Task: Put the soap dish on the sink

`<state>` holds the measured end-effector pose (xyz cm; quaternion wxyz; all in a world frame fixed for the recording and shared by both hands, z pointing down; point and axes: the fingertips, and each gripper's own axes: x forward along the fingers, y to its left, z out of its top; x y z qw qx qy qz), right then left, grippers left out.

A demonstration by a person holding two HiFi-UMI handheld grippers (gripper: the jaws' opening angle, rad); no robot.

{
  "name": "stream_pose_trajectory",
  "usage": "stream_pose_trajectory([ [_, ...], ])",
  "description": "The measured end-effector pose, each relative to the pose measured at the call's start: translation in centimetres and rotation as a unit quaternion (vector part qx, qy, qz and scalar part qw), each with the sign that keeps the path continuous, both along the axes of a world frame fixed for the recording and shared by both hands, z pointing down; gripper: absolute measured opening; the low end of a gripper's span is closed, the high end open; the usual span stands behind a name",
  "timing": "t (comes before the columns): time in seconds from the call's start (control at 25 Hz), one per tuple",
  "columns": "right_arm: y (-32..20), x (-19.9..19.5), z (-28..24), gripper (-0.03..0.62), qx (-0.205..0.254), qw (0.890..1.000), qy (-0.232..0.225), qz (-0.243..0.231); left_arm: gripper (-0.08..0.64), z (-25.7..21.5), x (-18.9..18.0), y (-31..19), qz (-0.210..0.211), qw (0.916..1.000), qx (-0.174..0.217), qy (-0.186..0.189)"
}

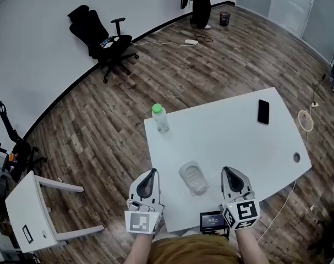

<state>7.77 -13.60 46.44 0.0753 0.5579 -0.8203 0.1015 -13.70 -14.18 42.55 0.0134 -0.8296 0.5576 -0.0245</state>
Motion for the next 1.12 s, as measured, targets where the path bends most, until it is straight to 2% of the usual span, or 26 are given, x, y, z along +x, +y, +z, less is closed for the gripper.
stream_pose_trajectory([
  [0.12,0.4,-0.6,-1.9,0.009,0.026,1.000,0.004,0.000,0.006,-1.9,0.0,0.3,0.019,0.9993,0.031,-0.007],
  [0.2,0.5,-0.5,-2.5,0.009,0.034,0.999,0.007,0.003,0.008,-2.6,0.2,0.4,0.030,0.9987,0.041,0.005],
  [0.28,0.5,-0.2,-3.1,0.009,0.041,0.999,0.006,0.008,0.008,-3.0,0.0,0.5,0.024,0.9986,0.046,0.013],
  [0.4,0.6,0.1,-4.4,0.009,0.055,0.998,0.001,0.017,0.006,-3.8,-1.0,0.1,-0.012,0.9989,0.044,0.013],
  [0.6,0.3,-0.1,-5.8,0.009,0.068,0.998,0.002,0.017,0.006,-4.5,-2.2,-0.6,-0.033,0.9987,0.039,0.007],
  [0.8,0.1,-0.7,-6.6,0.009,0.077,0.997,0.012,0.023,0.006,-4.1,-2.9,-0.8,-0.042,0.9986,0.026,-0.020],
  [1.12,-0.3,-0.8,-7.4,0.009,0.085,0.995,0.016,0.043,0.006,-5.0,-3.0,-1.2,-0.040,0.9984,0.027,-0.028],
])
